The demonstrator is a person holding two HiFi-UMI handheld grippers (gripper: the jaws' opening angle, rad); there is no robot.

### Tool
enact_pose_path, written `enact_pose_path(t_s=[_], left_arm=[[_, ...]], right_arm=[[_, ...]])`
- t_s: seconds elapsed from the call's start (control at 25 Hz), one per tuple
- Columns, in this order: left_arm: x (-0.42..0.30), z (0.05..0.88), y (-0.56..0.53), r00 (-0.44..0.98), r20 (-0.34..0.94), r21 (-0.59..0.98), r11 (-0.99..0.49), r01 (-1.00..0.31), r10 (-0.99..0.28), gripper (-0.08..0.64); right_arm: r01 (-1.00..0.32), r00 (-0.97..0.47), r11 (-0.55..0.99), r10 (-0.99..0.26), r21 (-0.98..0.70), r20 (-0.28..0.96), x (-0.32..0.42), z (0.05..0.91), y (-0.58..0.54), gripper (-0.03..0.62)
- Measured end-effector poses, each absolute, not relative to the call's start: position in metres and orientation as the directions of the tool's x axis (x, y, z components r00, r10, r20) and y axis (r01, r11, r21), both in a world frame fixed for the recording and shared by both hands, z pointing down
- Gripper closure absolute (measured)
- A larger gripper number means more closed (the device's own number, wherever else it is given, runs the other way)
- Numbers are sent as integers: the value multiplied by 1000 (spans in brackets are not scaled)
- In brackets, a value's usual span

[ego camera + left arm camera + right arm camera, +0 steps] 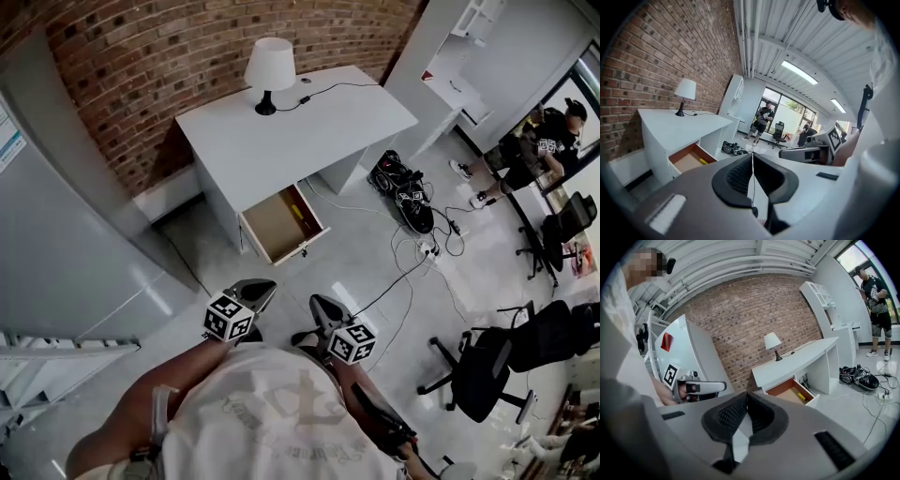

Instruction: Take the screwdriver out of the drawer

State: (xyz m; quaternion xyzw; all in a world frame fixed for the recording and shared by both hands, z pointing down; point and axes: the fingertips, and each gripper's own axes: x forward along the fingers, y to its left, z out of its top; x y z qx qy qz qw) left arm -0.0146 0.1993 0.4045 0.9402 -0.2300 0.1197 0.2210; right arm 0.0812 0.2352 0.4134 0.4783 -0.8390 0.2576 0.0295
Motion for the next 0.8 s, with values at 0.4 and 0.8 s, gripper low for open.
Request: enact_pose_path(t_s=[0.4,0.8], left_arm=[[-27,404,190,862,312,368,-786,-496,-398,548],[-29,409,189,869,317,380,-789,-482,-379,548]], right_arm=[[-821,-546,419,-776,-388,317,70,413,227,586],[-830,-532,399,-776,-389,339,66,419,225,586]])
